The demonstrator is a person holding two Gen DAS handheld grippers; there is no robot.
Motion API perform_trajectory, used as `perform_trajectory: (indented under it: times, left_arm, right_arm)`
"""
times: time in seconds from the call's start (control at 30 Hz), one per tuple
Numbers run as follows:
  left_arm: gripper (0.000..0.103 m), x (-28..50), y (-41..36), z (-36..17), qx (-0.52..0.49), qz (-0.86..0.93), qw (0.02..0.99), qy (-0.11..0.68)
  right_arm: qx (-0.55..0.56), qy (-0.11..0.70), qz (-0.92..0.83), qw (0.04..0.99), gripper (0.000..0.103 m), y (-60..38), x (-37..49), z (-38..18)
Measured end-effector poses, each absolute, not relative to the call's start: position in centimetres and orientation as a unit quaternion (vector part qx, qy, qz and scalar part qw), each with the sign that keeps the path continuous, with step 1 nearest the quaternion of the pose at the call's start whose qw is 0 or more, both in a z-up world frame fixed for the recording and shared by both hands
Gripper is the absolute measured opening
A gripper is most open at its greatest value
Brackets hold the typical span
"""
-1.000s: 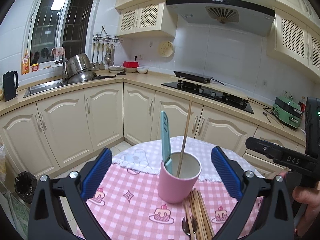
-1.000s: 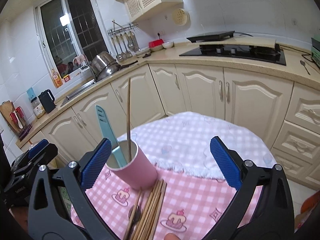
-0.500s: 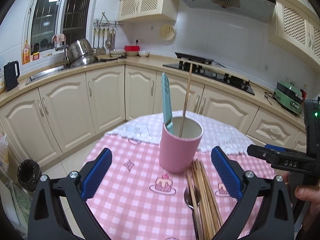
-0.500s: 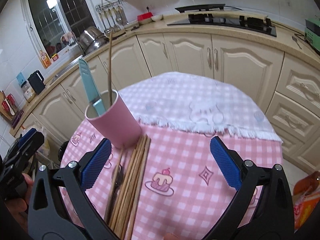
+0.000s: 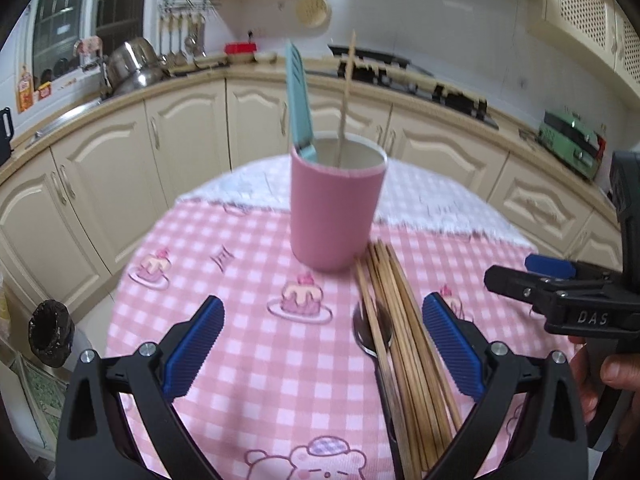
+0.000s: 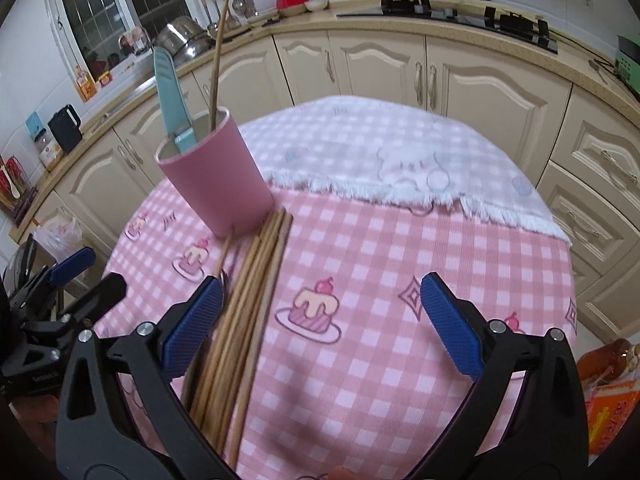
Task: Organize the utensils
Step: 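Withdraw both tools from the cup back over the remaining utensils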
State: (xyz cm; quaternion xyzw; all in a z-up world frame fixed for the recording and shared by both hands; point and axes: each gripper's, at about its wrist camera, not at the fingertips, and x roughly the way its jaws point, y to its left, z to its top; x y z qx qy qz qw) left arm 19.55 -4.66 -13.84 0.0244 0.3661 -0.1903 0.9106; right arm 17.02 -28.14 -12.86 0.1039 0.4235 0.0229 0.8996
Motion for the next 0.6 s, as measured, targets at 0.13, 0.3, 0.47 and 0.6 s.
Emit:
perform_trajectory:
  times: [0.13, 0.3, 0.47, 0.6]
  left_arm:
    - [0.097, 19.9, -5.3, -15.8, 0.027, -0.194, 0.898, 0.394]
    - [0.097, 20.3, -6.0, -17.6, 0.036, -0.2, 0.884, 0.42]
    - [0.096, 20.3, -6.5, -18.6, 0.05, -0.203, 0.878, 0.43]
    - [0.083, 20.2, -6.7, -18.9, 0.051, -0.213, 0.872, 0.437]
  right_arm:
    - [0.092, 0.437, 0.022, 0.895, 0.097, -27.9, 16.9, -13.8]
    - [0.09, 0.448, 0.017, 0.889, 0.097, -28.2, 17.0, -14.7]
    - [0.082, 0.459, 0.021, 0.884, 0.097, -28.0, 17.0, -15.4]
    - [0.07, 0.467, 0.028, 0.881, 0.097, -27.2, 17.0, -16.0]
